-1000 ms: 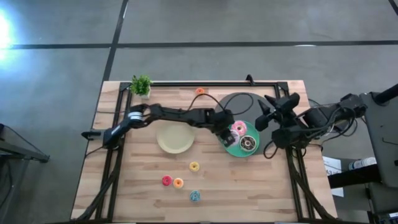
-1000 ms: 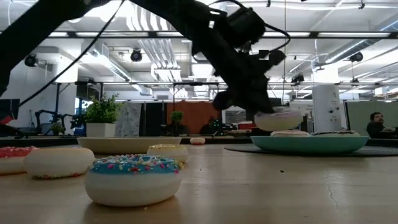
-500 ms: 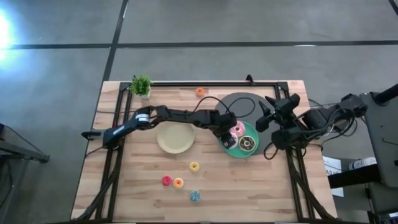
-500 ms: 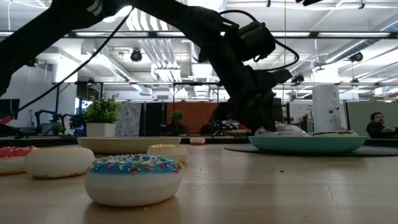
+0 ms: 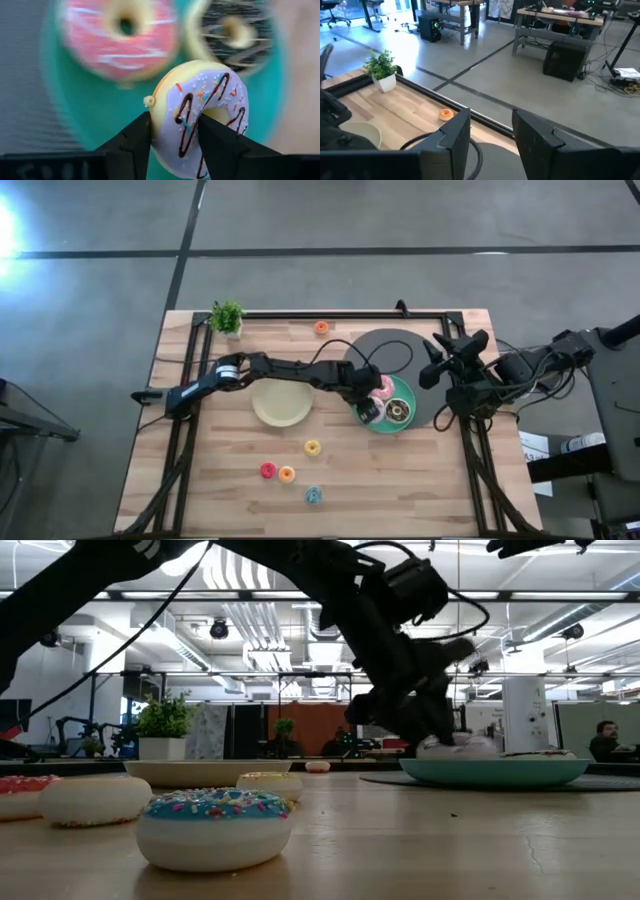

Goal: Pick & Place donuts
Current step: Put the large purple donut on the blue plate, then put the top small orange donut on the brown plate

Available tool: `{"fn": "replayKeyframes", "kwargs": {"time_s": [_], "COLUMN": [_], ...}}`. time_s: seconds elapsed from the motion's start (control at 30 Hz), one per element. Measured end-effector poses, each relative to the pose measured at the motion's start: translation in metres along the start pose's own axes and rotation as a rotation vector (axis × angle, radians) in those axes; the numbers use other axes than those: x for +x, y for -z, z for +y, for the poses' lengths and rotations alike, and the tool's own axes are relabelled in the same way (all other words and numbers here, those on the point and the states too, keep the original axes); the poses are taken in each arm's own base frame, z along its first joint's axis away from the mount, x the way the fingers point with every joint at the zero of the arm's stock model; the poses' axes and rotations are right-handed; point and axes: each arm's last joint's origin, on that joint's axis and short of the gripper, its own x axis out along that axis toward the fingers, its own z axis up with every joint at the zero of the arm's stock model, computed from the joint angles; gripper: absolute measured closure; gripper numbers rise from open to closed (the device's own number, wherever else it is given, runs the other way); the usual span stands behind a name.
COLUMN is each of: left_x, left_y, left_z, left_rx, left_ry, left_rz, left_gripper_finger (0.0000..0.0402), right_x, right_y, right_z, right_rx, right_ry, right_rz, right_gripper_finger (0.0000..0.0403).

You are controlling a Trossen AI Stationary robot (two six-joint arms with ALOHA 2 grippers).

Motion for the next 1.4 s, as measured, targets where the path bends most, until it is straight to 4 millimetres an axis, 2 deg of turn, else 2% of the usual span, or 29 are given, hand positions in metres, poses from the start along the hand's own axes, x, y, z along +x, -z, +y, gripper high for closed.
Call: {"fn": "replayKeyframes", "kwargs": {"time_s": [0.2, 0.47, 0.73, 0.87, 1.0, 1.13, 1.27, 1.33, 1.4], "left_x": [0.000, -0.001, -0.002, -0.005, -0.018, -0.041, -0.059, -0.069, -0.086], "left_y": [0.000, 0.001, 0.006, 0.003, -0.002, -0.006, -0.005, 0.000, 0.003], "left_z": [0.001, -0.001, -0.002, -0.009, -0.021, -0.022, -0.021, -0.018, -0.015], "left_rx": [0.007, 0.011, -0.073, -0.071, -0.037, -0.036, -0.002, 0.012, 0.008], "left_ry": [-0.049, -0.014, -0.186, -0.091, -0.059, -0.080, -0.188, -0.265, -0.352], "left_rz": [-0.018, -0.002, -0.040, -0.020, -0.051, -0.062, -0.074, -0.026, -0.015], "left_gripper_finger": [0.0256, 0.0251, 0.0226, 0.0219, 0.0218, 0.0218, 0.0218, 0.0218, 0.0218], "right_x": [0.002, 0.004, 0.004, 0.004, 0.003, 0.004, 0.004, 0.004, 0.003], "right_y": [0.005, 0.011, 0.010, 0.009, 0.009, 0.011, 0.013, 0.013, 0.014], "right_z": [0.007, 0.013, 0.013, 0.012, 0.012, 0.011, 0.010, 0.010, 0.010], "right_rx": [-0.078, -0.095, -0.109, -0.145, -0.176, -0.186, -0.199, -0.207, -0.214], "right_ry": [-0.007, -0.015, -0.020, -0.022, -0.027, -0.042, -0.060, -0.071, -0.088], "right_rz": [0.004, 0.031, 0.035, 0.033, 0.038, 0.062, 0.087, 0.102, 0.125], "right_gripper_finger": [0.0266, 0.0266, 0.0266, 0.0266, 0.0266, 0.0266, 0.0266, 0.0266, 0.0266]}}
